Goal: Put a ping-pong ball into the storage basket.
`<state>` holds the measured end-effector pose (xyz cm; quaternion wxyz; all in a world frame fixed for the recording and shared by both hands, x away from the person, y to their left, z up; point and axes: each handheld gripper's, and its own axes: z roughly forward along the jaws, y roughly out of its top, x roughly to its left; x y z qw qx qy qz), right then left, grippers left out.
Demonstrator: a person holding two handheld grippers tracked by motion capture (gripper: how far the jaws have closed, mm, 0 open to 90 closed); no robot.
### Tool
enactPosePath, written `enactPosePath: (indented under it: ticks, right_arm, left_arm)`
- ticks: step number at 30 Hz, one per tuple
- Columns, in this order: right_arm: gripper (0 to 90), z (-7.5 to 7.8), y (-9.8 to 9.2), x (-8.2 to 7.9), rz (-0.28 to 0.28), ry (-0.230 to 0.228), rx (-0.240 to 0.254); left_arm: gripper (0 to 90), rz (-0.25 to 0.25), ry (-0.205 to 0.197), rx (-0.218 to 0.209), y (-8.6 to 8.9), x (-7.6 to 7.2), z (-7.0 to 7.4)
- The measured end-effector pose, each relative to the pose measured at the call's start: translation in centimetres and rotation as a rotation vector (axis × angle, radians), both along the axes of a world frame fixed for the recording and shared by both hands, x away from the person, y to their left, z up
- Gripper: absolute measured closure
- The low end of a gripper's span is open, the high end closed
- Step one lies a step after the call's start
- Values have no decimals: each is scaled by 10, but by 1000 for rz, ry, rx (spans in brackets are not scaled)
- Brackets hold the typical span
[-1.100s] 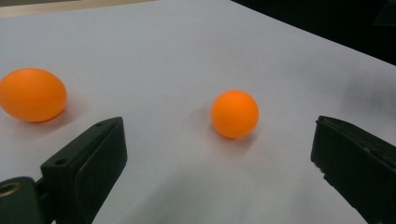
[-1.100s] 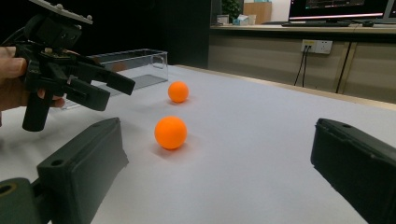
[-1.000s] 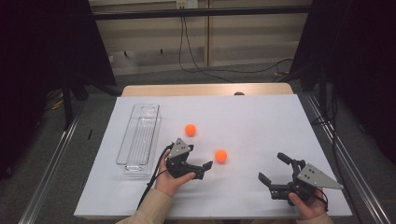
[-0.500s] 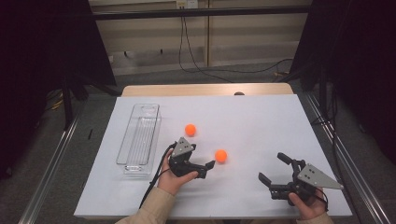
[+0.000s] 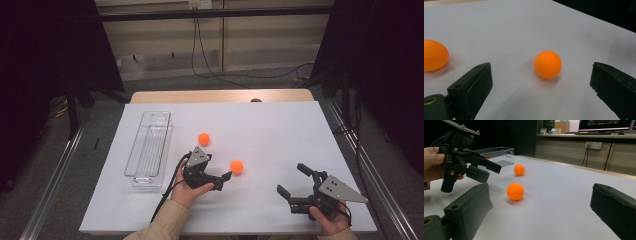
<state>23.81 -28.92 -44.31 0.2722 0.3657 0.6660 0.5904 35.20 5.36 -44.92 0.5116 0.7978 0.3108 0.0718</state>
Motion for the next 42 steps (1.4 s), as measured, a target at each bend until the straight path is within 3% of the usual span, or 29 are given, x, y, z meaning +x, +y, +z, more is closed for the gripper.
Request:
enactPosePath:
  ticks: [42]
  right_arm:
    - [23,0,0,0,4,-5,0]
  left_arm:
    - [45,-21,6,12,-15,3,-1]
